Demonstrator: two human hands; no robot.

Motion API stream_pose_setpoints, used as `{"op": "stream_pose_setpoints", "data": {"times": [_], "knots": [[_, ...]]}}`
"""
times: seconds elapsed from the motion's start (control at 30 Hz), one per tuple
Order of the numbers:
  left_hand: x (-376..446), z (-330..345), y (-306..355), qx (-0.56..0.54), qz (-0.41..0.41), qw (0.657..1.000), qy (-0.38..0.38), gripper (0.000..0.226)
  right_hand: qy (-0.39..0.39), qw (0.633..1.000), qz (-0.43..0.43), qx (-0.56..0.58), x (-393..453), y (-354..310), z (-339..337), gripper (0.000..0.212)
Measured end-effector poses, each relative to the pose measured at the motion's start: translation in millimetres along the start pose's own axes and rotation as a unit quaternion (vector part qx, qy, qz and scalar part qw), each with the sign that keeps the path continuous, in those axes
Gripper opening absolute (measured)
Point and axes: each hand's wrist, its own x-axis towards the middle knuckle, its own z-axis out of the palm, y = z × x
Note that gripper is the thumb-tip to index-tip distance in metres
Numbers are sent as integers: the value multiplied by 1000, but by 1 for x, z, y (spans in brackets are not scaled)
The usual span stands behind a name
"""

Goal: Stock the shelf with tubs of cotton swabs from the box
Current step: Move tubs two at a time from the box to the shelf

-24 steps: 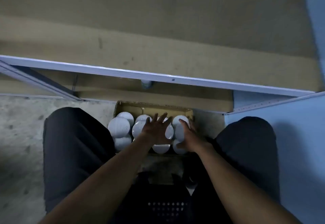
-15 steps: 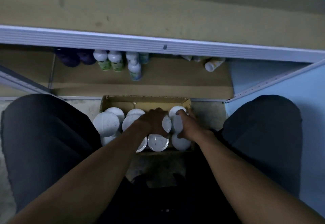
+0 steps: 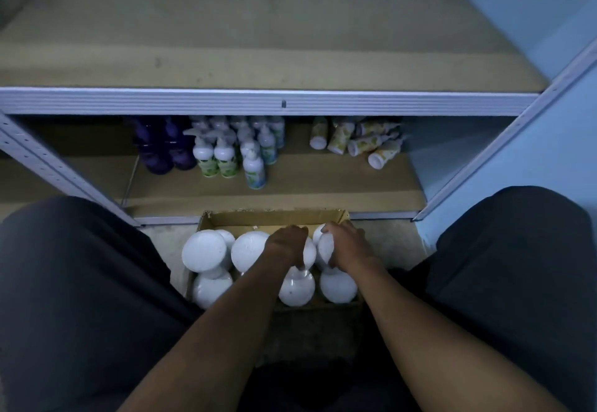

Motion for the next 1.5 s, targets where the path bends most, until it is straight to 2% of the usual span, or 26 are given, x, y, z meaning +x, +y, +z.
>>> {"op": "stream_pose_setpoints", "data": {"times": [0.17, 0.4, 0.53, 0.77, 1.1, 1.3, 1.5], "knots": [[-4, 3, -5, -27, -3, 999, 20, 101, 28, 999, -15, -6, 1, 0, 2, 63], [-9, 3, -8, -71, 31, 995, 63, 93, -9, 999, -33, 30, 4, 25, -9, 86], [-11, 8, -3, -28, 42, 997, 55, 94, -8, 1000, -17, 21, 1, 22, -7, 92], [-7, 22, 0, 30, 28, 996, 84, 105, 26, 1000, -8, 13, -4, 22, 16, 92], [-5, 23, -4, 22, 34, 994, 101, 91, 45, 999, -15, 11, 1, 21, 20, 79], [-7, 2, 2, 9, 39, 994, 97, 90, 40, 999, -19, 13, -3, 20, 6, 78], [-24, -50, 19, 32, 39, 994, 99, 82, 56, 998, -28, 29, -13, 17, -44, 76]]}}
